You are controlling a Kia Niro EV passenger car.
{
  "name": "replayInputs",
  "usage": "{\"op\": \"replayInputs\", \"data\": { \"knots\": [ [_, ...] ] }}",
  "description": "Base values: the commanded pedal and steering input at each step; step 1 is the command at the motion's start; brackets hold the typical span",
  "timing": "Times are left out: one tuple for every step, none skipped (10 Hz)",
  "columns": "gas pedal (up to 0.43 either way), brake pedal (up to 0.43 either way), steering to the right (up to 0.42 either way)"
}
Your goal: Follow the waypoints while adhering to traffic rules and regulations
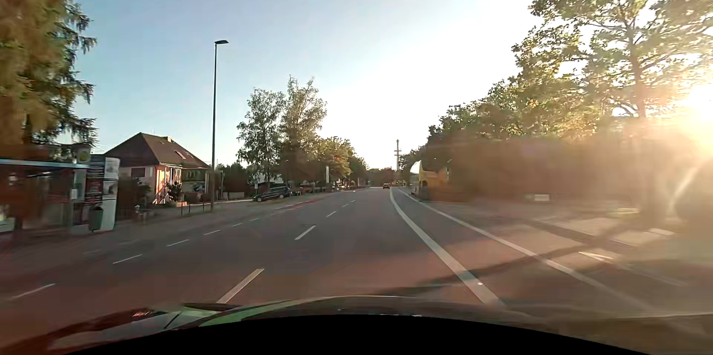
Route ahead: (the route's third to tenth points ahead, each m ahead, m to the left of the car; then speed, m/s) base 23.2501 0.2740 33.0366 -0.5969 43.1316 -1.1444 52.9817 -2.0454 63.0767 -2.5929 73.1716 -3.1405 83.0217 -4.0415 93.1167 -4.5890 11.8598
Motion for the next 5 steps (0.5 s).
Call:
{"op": "replayInputs", "data": {
  "knots": [
    [0.157, 0.0, 0.011],
    [0.157, 0.0, 0.013],
    [0.157, 0.0, 0.015],
    [0.169, 0.0, 0.016],
    [0.169, 0.0, 0.016]
  ]
}}
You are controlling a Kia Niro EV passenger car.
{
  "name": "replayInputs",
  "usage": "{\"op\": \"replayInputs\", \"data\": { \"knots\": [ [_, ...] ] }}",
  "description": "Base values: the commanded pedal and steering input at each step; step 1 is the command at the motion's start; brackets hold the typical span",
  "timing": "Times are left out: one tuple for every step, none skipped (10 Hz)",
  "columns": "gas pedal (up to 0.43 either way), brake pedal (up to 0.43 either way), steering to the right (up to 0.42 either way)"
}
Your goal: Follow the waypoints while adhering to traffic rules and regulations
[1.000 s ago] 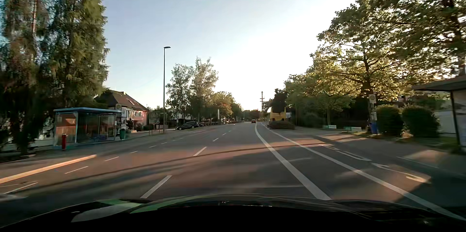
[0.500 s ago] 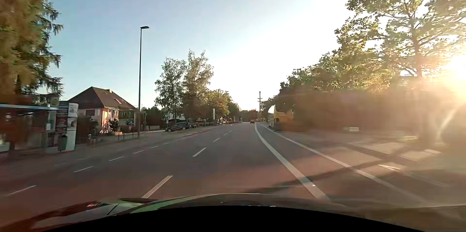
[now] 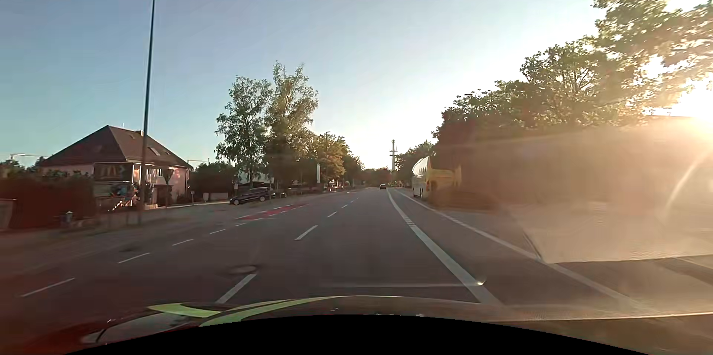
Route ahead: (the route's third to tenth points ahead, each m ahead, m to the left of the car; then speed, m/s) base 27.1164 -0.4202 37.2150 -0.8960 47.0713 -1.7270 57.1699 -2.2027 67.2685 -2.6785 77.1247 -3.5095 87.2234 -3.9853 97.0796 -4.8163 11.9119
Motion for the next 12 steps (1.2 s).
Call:
{"op": "replayInputs", "data": {
  "knots": [
    [0.169, 0.0, 0.016],
    [0.169, 0.0, 0.016],
    [0.169, 0.0, 0.016],
    [0.169, 0.0, 0.015],
    [0.169, 0.0, 0.015],
    [0.169, 0.0, 0.016],
    [0.157, 0.0, 0.015],
    [0.15, 0.0, 0.016],
    [0.15, 0.0, 0.016],
    [0.15, 0.0, 0.015],
    [0.15, 0.0, 0.012],
    [0.15, 0.0, 0.009]
  ]
}}
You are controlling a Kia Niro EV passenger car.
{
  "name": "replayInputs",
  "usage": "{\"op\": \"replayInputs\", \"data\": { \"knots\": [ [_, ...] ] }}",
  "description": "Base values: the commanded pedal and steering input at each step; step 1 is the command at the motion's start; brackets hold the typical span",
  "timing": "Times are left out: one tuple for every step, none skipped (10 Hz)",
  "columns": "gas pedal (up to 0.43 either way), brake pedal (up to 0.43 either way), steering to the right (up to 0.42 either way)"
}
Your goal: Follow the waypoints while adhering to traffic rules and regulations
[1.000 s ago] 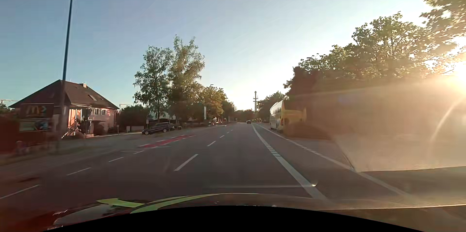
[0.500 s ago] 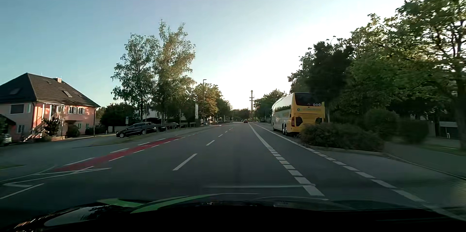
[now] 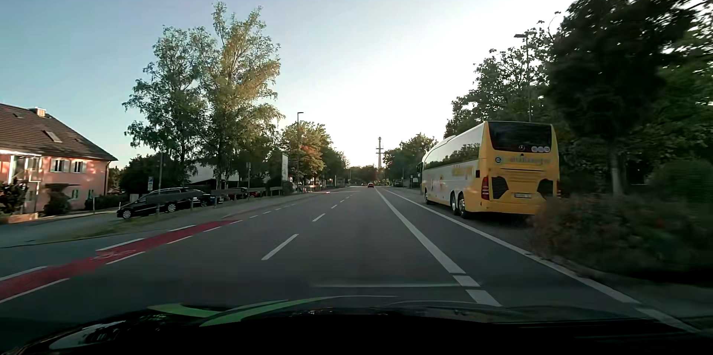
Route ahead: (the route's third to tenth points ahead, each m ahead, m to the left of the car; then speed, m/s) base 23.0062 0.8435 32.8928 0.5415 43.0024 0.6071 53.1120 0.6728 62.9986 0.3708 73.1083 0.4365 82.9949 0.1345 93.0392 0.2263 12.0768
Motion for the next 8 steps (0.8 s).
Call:
{"op": "replayInputs", "data": {
  "knots": [
    [0.15, 0.0, 0.007],
    [0.15, 0.0, 0.006],
    [0.15, 0.0, 0.006],
    [0.15, 0.0, 0.005],
    [0.15, 0.0, 0.005],
    [0.15, 0.0, 0.005],
    [0.15, 0.0, 0.005],
    [0.15, 0.0, 0.005]
  ]
}}
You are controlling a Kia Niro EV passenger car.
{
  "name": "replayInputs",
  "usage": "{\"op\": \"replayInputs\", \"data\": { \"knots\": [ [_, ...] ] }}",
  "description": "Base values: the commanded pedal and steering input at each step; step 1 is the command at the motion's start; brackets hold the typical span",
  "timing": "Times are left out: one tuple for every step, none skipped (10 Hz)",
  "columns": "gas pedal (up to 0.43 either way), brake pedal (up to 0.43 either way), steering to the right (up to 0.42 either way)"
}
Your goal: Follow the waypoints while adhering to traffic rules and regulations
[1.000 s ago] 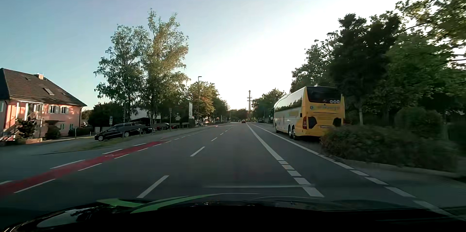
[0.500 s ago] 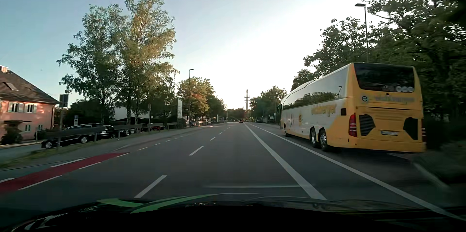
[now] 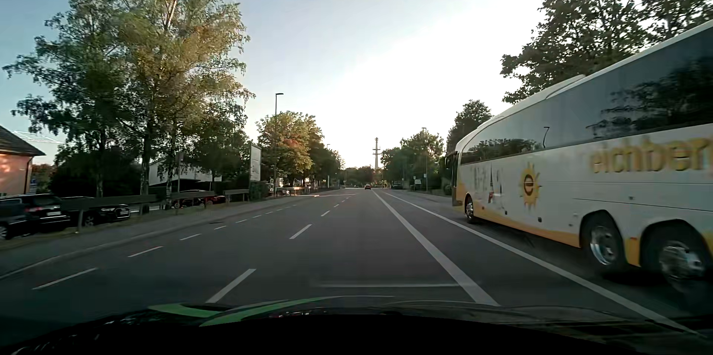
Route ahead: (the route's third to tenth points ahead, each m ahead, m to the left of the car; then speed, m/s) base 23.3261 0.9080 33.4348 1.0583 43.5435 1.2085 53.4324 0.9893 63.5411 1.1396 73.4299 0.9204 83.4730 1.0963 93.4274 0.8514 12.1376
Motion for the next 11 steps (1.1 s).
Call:
{"op": "replayInputs", "data": {
  "knots": [
    [0.15, 0.0, 0.005],
    [0.15, 0.0, 0.005],
    [0.15, 0.0, 0.005],
    [0.15, 0.0, 0.005],
    [0.15, 0.0, 0.005],
    [0.15, 0.0, 0.005],
    [0.15, 0.0, 0.005],
    [0.15, 0.0, 0.004],
    [0.15, 0.0, 0.004],
    [0.15, 0.0, 0.004],
    [0.15, 0.0, 0.004]
  ]
}}
